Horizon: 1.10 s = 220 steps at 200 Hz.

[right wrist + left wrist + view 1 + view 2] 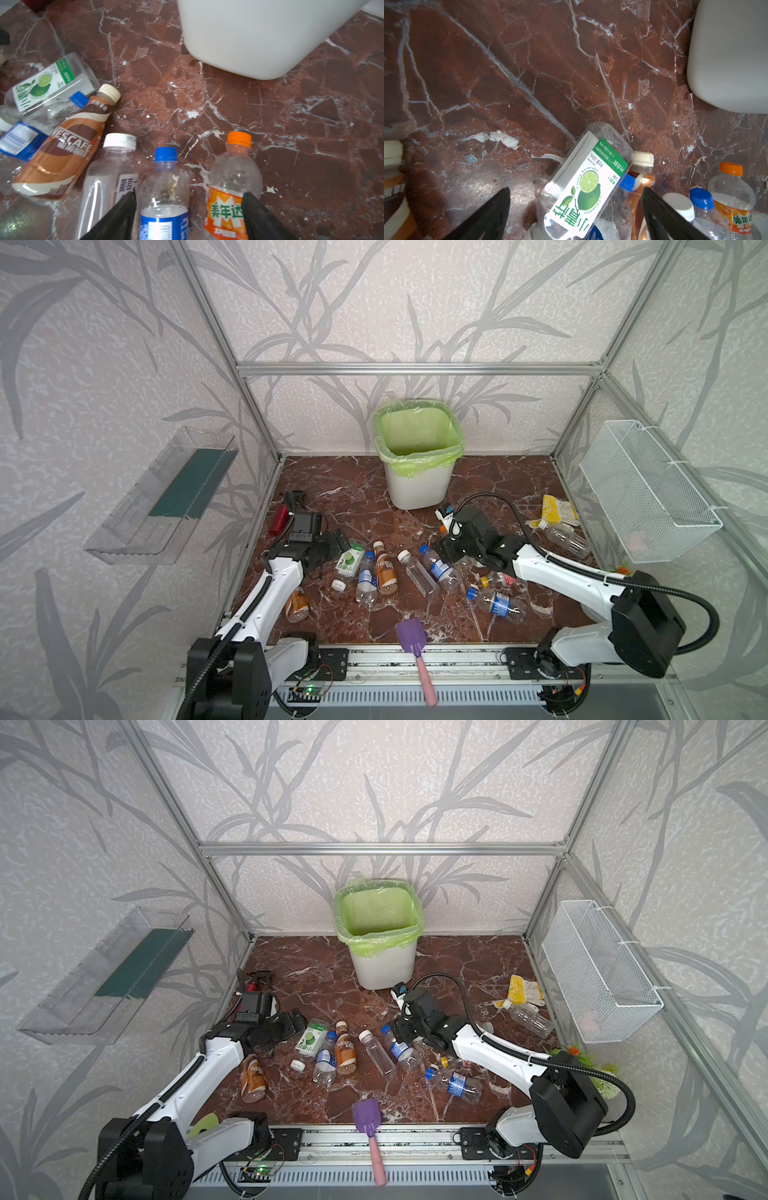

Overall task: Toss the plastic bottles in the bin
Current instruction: 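Lower the right gripper onto the blue-cap water bottle and close it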

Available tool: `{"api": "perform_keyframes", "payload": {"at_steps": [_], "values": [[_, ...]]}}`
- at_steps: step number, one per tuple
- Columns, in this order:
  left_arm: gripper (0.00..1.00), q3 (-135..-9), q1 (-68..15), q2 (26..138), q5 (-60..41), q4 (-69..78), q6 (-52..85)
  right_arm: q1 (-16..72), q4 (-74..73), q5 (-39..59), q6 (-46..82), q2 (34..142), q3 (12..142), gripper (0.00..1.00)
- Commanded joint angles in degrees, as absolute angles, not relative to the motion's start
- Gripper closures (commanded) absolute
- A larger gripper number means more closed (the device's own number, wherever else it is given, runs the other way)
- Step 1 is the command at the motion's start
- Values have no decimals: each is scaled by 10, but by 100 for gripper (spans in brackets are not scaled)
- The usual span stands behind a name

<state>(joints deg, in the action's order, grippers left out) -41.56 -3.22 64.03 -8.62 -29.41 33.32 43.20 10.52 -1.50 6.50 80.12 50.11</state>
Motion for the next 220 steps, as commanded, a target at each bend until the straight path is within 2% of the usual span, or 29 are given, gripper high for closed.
{"api": "perform_keyframes", "payload": {"at_steps": [1, 51, 79, 112, 197, 220], "values": [[3, -456, -30, 641, -57, -313, 306, 463, 160, -29, 60, 818, 522, 23], [5, -482, -23, 660, -68, -310, 276, 470, 207, -15, 69, 856, 530, 37], [5, -477, -20, 659, -75, -302, 279, 474, 253, -19, 55, 880, 552, 41], [5, -477, -13, 660, -79, -298, 280, 478, 247, -24, 55, 899, 553, 41], [5, -476, -8, 668, -88, -293, 284, 480, 220, -45, 77, 958, 564, 33], [5, -476, -8, 670, -89, -292, 284, 482, 212, -47, 82, 966, 565, 34]]}}
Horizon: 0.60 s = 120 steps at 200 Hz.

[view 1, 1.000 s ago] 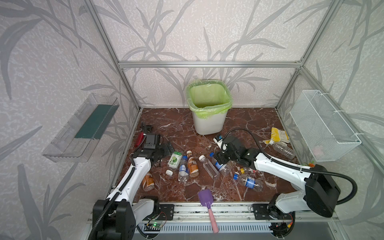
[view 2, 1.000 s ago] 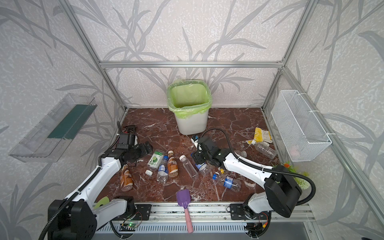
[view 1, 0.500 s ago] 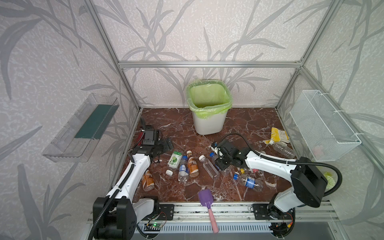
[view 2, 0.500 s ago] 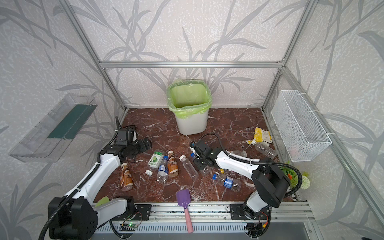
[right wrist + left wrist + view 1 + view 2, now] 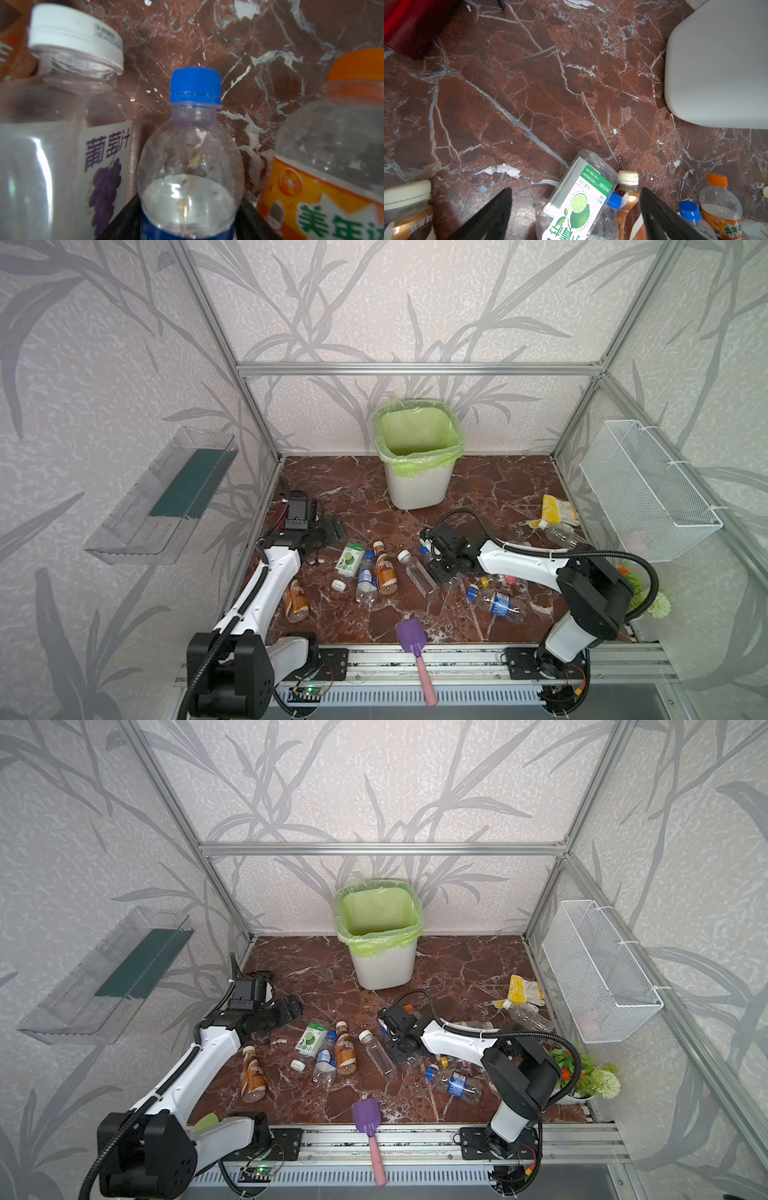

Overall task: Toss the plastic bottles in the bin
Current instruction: 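Lower the right gripper onto the blue-cap water bottle and close it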

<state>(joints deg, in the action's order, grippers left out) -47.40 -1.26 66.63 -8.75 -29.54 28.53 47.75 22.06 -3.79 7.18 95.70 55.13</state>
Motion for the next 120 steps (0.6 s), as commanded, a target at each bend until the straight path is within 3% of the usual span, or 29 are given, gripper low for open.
{"api": "perform_keyframes", "payload": {"at_steps": [1, 39, 120], "values": [[5, -476, -8, 670, -89, -293, 284, 481, 212, -47, 82, 967, 565, 34], [5, -476, -7, 669, -91, -292, 285, 482, 207, -54, 82, 960, 566, 44], [6, -479, -7, 664, -95, -290, 283, 481, 207, -90, 91, 861, 571, 49]]}}
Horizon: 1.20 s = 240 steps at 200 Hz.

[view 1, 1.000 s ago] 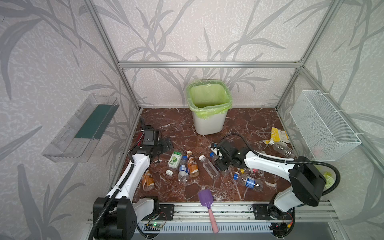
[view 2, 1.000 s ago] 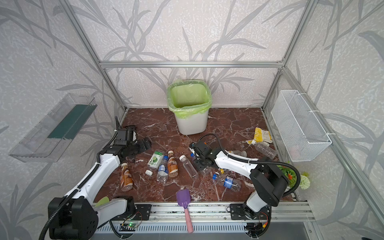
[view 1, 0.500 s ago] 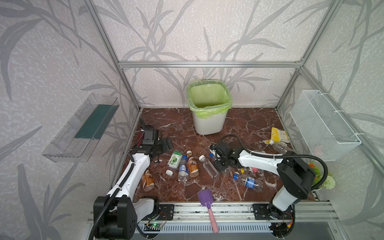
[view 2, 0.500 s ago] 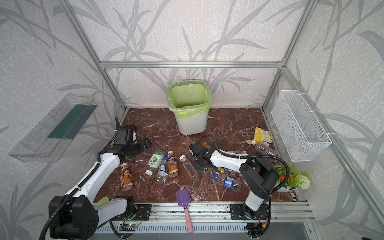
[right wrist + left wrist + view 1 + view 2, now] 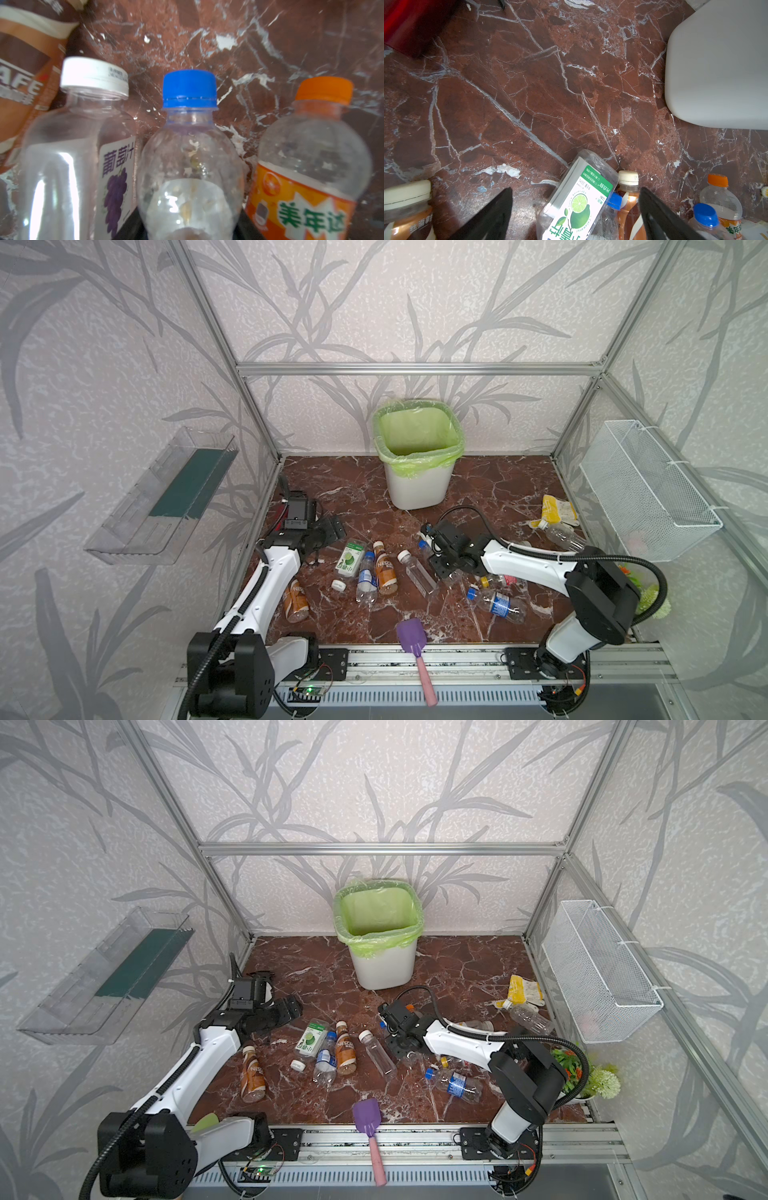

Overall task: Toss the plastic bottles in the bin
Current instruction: 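Lower the right gripper onto the blue-cap water bottle and close it, then lift the blue-cap water bottle with the right gripper over the bin and release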

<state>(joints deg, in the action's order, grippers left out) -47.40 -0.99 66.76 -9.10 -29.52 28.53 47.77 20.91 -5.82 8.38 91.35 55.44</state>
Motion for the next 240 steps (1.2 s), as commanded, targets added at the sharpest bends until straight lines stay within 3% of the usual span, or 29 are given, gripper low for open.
{"api": "perform_keyframes", "payload": {"at_steps": [1, 31, 78, 122, 156, 183, 198, 210, 240], "values": [[6, -478, -7, 664, -96, -289, 282, 481, 208, -92, 90, 860, 571, 49], [7, -472, -7, 652, -141, -266, 269, 481, 196, -161, 73, 772, 554, 50], [8, -461, -8, 631, -152, -247, 264, 482, 2, -227, -14, 514, 421, 48], [8, -455, -10, 633, -159, -235, 269, 483, -117, -255, -136, 415, 418, 48], [8, -452, -10, 626, -156, -232, 271, 456, -256, -202, -156, 522, 536, 48], [8, -453, -11, 620, -154, -234, 272, 329, -129, -23, 28, 753, 825, 49], [8, -455, -12, 613, -147, -246, 271, 324, 72, -5, 20, 891, 1050, 26], [9, -454, -12, 604, -137, -253, 271, 318, 113, 7, 15, 936, 1108, 0], [8, -447, -12, 604, -143, -244, 277, 277, 113, 62, 52, 902, 1041, 1]]}}
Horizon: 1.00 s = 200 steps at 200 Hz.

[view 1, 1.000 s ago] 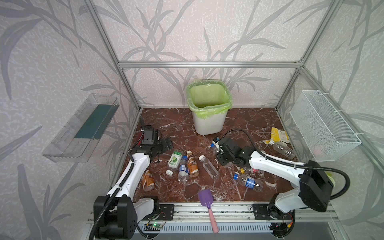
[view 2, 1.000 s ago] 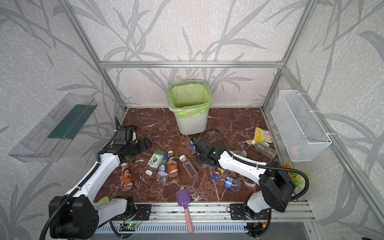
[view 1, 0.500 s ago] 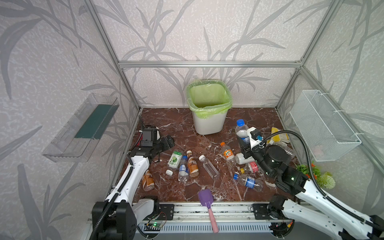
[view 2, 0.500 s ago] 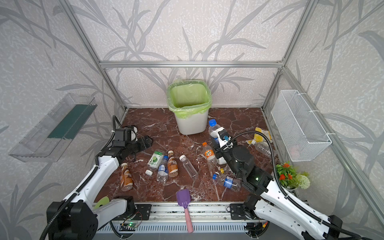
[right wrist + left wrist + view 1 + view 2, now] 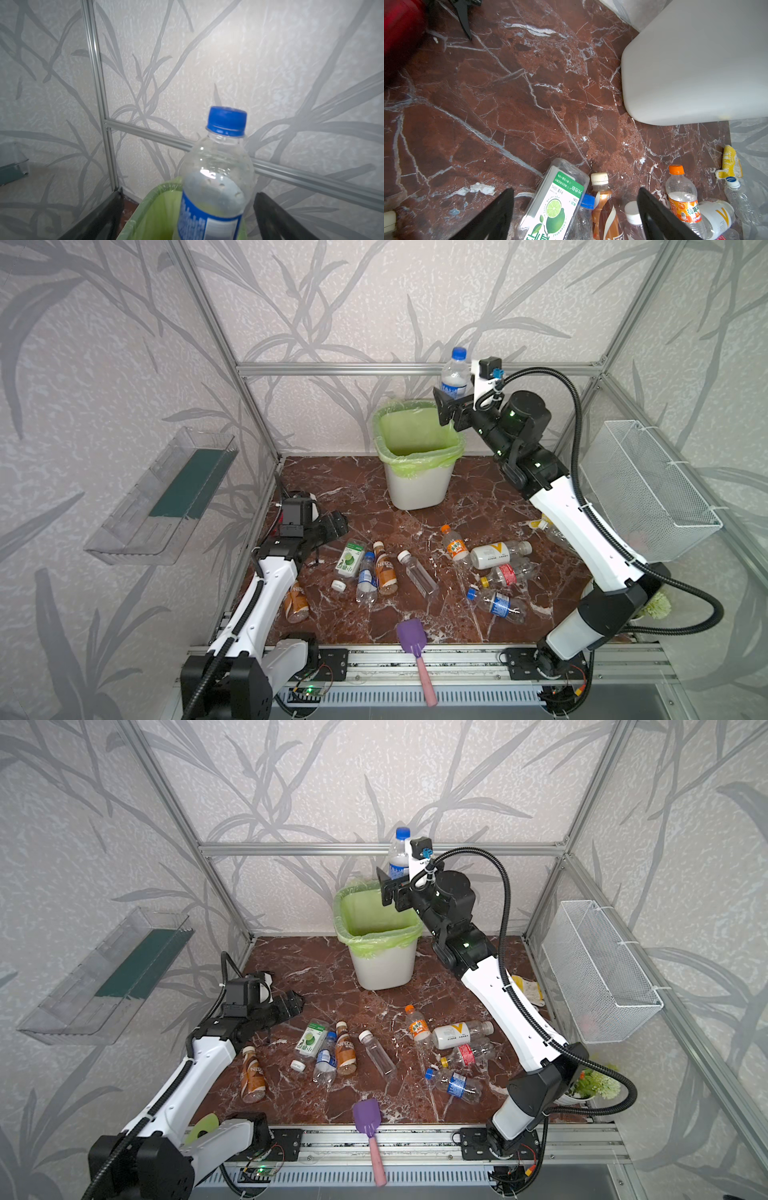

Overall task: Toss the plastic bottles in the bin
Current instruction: 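Lift the blue-cap water bottle with the right gripper over the bin and release, then grasp the lime-label juice bottle with the left gripper while the right arm withdraws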

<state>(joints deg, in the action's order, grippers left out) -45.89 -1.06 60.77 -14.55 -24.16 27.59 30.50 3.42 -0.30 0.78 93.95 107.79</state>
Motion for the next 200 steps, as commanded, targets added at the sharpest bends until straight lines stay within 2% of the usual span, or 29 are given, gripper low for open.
{"api": "perform_keyframes", "payload": {"at_steps": [1, 52, 89, 133, 200], "values": [[8, -447, -12, 605, -144, -243, 278, 276, 111, 61, 53, 899, 1036, 1], [8, -453, -14, 629, -151, -242, 280, 247, 85, 20, 58, 736, 837, 1], [8, -446, -33, 627, -127, -279, 277, 233, 83, -2, 78, 660, 671, 1], [8, -412, -66, 635, -108, -312, 315, 216, 78, 22, 123, 637, 540, 0], [8, -394, -151, 672, -42, -332, 341, 214, 49, 45, 111, 660, 509, 0]]}}
